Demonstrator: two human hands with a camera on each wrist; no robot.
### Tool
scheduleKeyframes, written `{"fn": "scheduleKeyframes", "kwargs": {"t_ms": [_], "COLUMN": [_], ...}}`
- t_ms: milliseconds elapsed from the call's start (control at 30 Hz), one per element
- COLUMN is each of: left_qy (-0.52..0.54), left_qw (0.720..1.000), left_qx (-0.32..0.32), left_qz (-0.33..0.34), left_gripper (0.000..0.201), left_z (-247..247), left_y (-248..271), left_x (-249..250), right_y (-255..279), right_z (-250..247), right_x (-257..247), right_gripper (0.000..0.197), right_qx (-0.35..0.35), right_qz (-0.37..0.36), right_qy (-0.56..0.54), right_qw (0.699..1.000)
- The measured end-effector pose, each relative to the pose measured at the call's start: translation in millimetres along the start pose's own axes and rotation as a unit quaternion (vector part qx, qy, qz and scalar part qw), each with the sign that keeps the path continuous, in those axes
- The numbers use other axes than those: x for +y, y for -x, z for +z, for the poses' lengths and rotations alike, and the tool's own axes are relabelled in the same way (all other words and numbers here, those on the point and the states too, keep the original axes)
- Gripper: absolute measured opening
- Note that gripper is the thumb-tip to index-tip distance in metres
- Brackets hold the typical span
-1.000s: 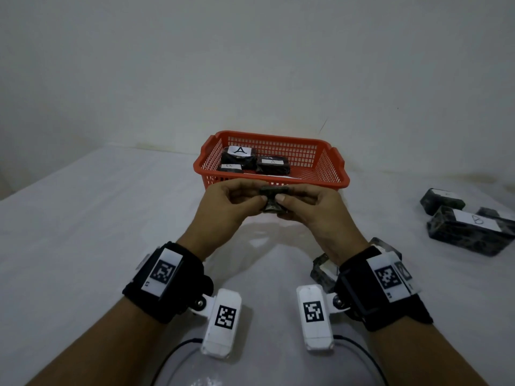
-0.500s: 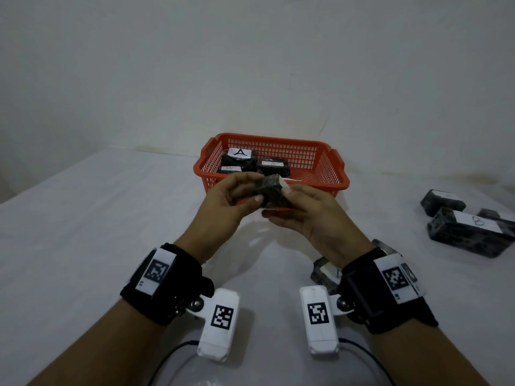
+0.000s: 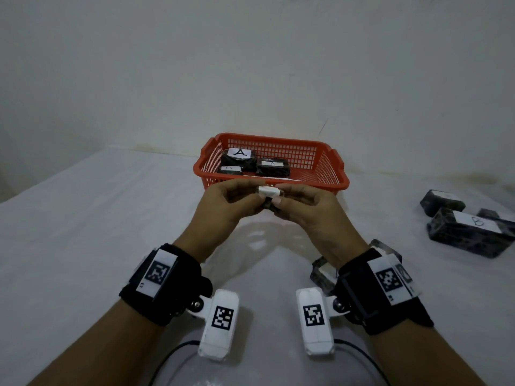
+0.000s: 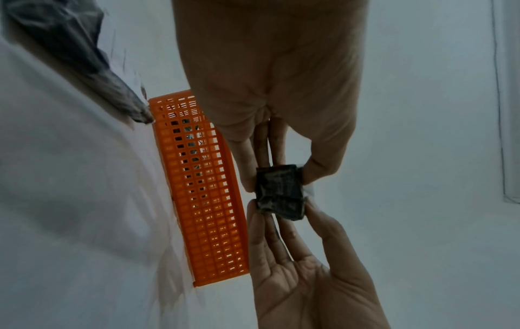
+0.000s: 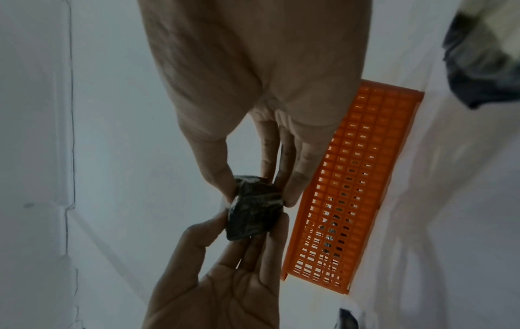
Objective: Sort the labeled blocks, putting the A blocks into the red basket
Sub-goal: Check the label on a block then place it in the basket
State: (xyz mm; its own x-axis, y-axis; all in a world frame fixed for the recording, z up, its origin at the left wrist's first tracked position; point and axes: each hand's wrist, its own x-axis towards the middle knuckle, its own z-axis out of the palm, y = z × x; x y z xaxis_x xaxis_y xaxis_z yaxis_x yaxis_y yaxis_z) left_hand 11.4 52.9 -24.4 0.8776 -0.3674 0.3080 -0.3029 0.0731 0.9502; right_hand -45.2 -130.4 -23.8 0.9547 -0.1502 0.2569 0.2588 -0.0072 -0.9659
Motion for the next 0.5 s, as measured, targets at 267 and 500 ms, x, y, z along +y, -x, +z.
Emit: {"fn": "scheduleKeyframes", "kwargs": {"t_ms": [267,500], "left_qy": [-0.027,-0.012], "left_qw": [0.998,0.996], "left_qx": [0.0,-0.056], "left_qz": [0.049,0.065], "left_gripper": [0.046,0.057], "left_z": [1.5,1.6], "left_y": [0.6,2.7], "left_x": [-0.1,3.6], "right_y": [-1.0,0.7], "right_z": [0.8,1.3], "right_x": [0.3,-2.3], "right_gripper": [0.045,0.031], "right_qx": [0.008,0.024], "right_qz": [0.01,0.028], "right_qy": [0.005,-0.035], "right_qw": [1.0,0.999]}}
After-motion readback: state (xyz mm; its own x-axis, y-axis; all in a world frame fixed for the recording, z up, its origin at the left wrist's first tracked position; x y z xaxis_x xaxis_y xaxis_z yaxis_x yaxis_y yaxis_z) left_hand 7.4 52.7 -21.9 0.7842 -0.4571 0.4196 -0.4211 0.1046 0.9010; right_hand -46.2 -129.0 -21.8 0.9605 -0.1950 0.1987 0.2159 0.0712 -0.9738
